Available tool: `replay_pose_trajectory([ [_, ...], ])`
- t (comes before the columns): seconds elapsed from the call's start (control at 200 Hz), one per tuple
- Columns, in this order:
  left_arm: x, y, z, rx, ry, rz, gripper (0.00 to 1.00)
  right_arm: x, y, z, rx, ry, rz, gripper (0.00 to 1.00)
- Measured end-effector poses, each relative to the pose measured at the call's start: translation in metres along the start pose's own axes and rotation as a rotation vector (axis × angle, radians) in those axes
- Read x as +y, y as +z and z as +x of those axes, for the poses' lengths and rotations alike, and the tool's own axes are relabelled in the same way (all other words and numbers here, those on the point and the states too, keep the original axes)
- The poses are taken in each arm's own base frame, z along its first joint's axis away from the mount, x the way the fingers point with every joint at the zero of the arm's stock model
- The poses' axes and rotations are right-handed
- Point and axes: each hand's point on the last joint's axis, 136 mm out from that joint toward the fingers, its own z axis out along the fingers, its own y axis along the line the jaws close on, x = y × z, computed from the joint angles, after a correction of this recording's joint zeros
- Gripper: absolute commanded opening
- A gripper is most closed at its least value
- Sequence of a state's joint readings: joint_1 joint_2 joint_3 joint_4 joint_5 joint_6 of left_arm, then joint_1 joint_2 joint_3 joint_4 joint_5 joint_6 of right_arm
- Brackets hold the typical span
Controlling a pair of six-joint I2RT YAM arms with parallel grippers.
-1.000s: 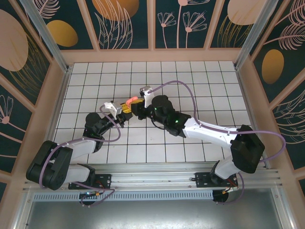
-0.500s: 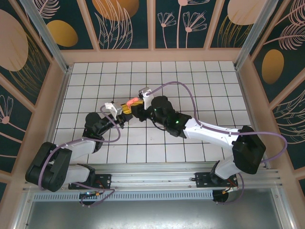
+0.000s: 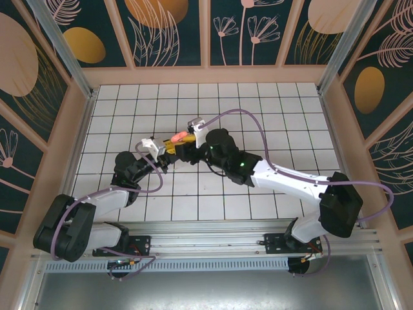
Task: Insert the wireless bluetooth earbuds into the charging case
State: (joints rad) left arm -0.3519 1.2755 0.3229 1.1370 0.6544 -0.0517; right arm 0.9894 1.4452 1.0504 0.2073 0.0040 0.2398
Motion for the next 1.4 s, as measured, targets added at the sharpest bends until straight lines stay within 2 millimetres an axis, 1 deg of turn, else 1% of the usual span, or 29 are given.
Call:
replay_pose_trajectory([
  [0.105, -0.002, 0.001, -0.004, -0.009, 0.008, 0.012, 0.1, -0.003, -0.007, -0.009, -0.009, 0.001, 0.002, 0.5],
  [0.27, -0.006, 0.002, -0.008, -0.017, 0.02, 0.045, 0.1, -0.02, -0.018, -0.03, -0.031, 0.02, 0.007, 0.53],
  [0.41, -0.01, 0.003, -0.011, -0.021, 0.028, 0.073, 0.1, -0.028, -0.024, -0.046, -0.025, 0.042, -0.042, 0.56],
  [0.521, -0.013, 0.004, -0.016, -0.029, 0.04, 0.093, 0.1, -0.032, -0.029, -0.052, 0.003, 0.07, -0.096, 0.58],
  [0.611, -0.016, 0.003, -0.019, -0.033, 0.048, 0.111, 0.1, -0.032, -0.031, -0.058, 0.033, 0.086, -0.146, 0.59],
  [0.741, -0.019, 0.003, -0.022, -0.037, 0.052, 0.129, 0.1, -0.02, -0.023, -0.055, 0.102, 0.101, -0.233, 0.59],
  [0.891, -0.02, 0.004, -0.021, -0.031, 0.048, 0.133, 0.1, -0.017, -0.017, -0.037, 0.177, 0.13, -0.276, 0.59],
  [1.016, -0.02, 0.004, -0.019, -0.023, 0.047, 0.133, 0.1, -0.016, -0.02, -0.039, 0.176, 0.138, -0.289, 0.59],
  [1.116, -0.019, 0.004, -0.019, -0.022, 0.046, 0.133, 0.1, -0.019, -0.026, -0.045, 0.159, 0.152, -0.285, 0.59],
  [1.251, -0.019, 0.004, -0.019, -0.022, 0.046, 0.131, 0.1, -0.022, -0.042, -0.048, 0.134, 0.182, -0.273, 0.52],
  [1.336, -0.019, 0.004, -0.019, -0.022, 0.046, 0.128, 0.1, -0.021, -0.053, -0.048, 0.123, 0.201, -0.272, 0.41],
  [1.401, -0.018, 0.004, -0.019, -0.022, 0.046, 0.126, 0.1, -0.02, -0.06, -0.043, 0.124, 0.229, -0.271, 0.34],
])
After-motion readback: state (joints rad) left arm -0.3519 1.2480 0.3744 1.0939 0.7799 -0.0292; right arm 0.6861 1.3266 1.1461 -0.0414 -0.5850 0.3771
